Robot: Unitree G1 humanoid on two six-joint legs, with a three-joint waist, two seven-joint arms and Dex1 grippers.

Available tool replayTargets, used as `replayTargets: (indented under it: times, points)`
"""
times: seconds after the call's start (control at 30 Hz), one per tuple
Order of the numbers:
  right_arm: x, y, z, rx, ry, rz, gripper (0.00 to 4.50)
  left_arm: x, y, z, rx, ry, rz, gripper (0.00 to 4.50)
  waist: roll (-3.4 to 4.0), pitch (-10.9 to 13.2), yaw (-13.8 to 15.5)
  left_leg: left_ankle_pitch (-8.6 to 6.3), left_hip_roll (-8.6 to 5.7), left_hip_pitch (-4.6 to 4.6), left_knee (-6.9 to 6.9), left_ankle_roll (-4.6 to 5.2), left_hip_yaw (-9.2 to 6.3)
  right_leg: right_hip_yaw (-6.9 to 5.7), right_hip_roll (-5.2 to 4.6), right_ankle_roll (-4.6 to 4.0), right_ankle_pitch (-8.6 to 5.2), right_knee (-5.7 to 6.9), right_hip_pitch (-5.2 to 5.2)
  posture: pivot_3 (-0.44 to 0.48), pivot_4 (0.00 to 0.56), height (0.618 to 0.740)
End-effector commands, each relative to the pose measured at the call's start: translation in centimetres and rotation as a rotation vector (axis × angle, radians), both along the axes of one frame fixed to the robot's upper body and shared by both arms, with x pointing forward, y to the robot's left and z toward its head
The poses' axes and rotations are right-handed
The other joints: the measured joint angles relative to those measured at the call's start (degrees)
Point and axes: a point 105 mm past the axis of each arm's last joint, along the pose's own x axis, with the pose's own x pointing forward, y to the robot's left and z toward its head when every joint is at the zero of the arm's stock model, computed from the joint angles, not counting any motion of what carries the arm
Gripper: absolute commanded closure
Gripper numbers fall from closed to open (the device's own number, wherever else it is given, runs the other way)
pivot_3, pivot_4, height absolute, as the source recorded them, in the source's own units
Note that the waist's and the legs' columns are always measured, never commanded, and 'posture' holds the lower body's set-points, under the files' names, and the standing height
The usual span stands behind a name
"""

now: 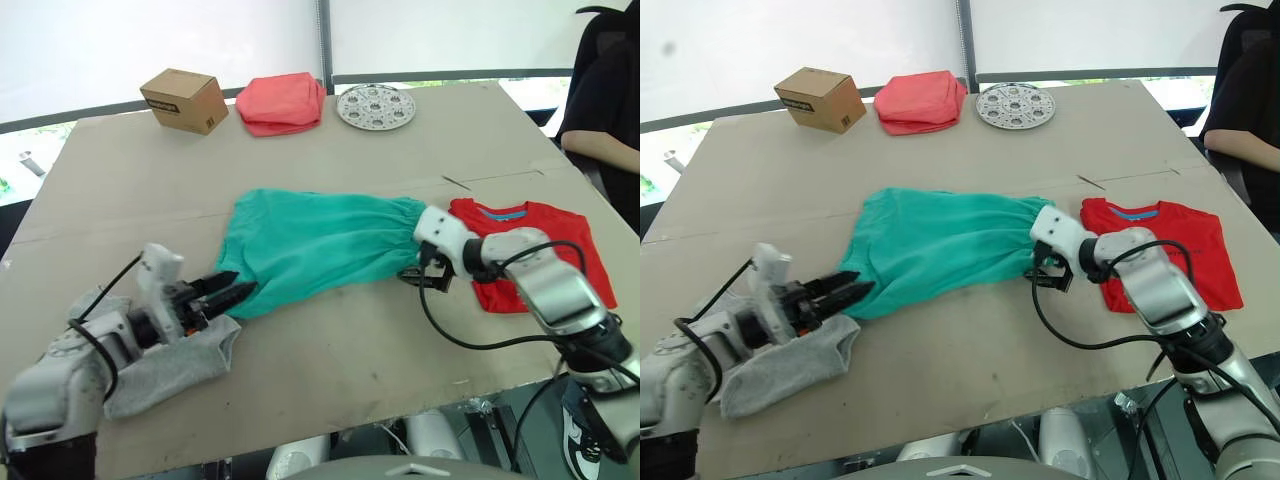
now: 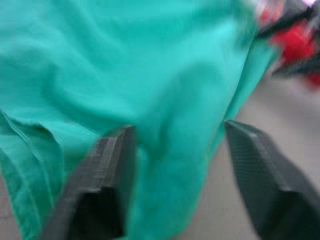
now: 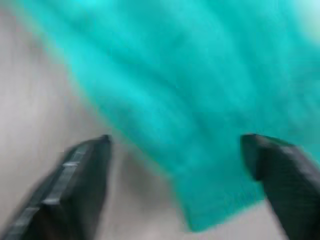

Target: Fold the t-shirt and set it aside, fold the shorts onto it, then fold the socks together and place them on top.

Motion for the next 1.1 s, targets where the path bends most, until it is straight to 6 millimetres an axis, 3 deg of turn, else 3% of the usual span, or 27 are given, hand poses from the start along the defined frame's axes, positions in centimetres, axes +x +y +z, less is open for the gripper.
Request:
replayTargets:
  times: [0.03, 0.23, 0.33, 0.43, 0.57, 0.7, 0.9, 1.0, 1.1]
  points:
    - [-1.6, -0.2, 2.7, 0.154, -0.101, 0.000, 0.04, -0.4, 0.9, 0.9, -0.158, 0.046, 0.066, 1.44, -0.06, 0.0, 0.0, 0.00, 0.00, 0.03, 0.00, 0.00, -0.03, -0.01, 0.01, 0.01, 0.00, 0.00, 0.05, 0.000, 0.150, 0.740]
    - [-4.8, 1.0, 2.2, 0.276, -0.094, 0.066, 0.04, -2.5, 0.0, -0.6, -0.366, 0.239, 0.122, 1.44, -0.09, -0.1, -0.2, 0.00, 0.01, 0.10, 0.01, 0.00, 0.00, 0.06, -0.01, 0.01, 0.00, 0.04, 0.09, 0.000, 0.150, 0.740]
    - [-5.2, 1.1, 1.7, 0.274, -0.087, 0.072, 0.04, -3.8, -0.8, -0.9, -0.403, 0.315, 0.112, 1.44, -0.09, -0.1, -0.1, -0.01, 0.04, 0.12, 0.01, 0.00, 0.01, 0.09, -0.02, 0.01, -0.01, 0.03, 0.08, 0.000, 0.150, 0.740]
    - [-5.3, 1.2, 1.5, 0.279, -0.081, 0.075, 0.04, -5.6, -3.1, -1.2, -0.411, 0.402, 0.043, 1.44, -0.16, -0.1, -0.1, -0.01, 0.04, 0.12, 0.03, 0.00, 0.05, 0.13, -0.06, -0.02, -0.02, 0.01, 0.10, 0.000, 0.150, 0.740]
    - [-5.3, 1.3, 1.2, 0.277, -0.078, 0.080, 0.04, -7.3, -4.1, -3.6, -0.332, 0.480, 0.056, 1.44, -0.13, -0.1, 0.1, -0.01, 0.04, 0.17, 0.03, 0.00, 0.12, 0.18, -0.12, -0.24, -0.15, -0.01, 0.14, 0.000, 0.150, 0.740]
    - [-5.2, 1.4, 0.9, 0.277, -0.078, 0.090, 0.04, -7.7, -1.4, -6.6, -0.314, 0.480, 0.199, 1.44, -0.10, -0.1, 0.0, -0.01, 0.06, 0.21, -0.03, -0.01, 0.29, 0.22, 0.00, -0.37, -0.23, -0.02, 0.13, 0.000, 0.150, 0.740]
    - [-5.5, 1.8, 1.2, 0.305, -0.092, 0.128, 0.04, -7.2, 3.9, -8.2, -0.345, 0.399, 0.483, 1.44, 0.04, -0.3, 0.1, -0.01, 0.11, 0.23, -0.05, 0.00, 0.38, 0.22, -0.03, -0.47, -0.30, -0.05, 0.14, 0.000, 0.150, 0.740]
    - [-6.8, 2.7, 1.6, 0.323, -0.118, 0.212, 0.04, -7.0, 4.1, -8.0, -0.392, 0.424, 0.508, 1.44, 0.16, -0.3, 0.0, -0.02, 0.16, 0.25, -0.05, 0.01, 0.36, 0.20, -0.03, -0.45, -0.30, -0.05, 0.14, 0.000, 0.150, 0.740]
    - [-7.8, 3.3, 1.9, 0.338, -0.124, 0.286, 0.04, -6.6, 2.4, -8.2, -0.384, 0.474, 0.481, 1.44, 0.25, -0.4, 0.0, -0.02, 0.18, 0.25, -0.05, 0.02, 0.37, 0.20, -0.03, -0.43, -0.31, -0.05, 0.14, 0.000, 0.150, 0.740]
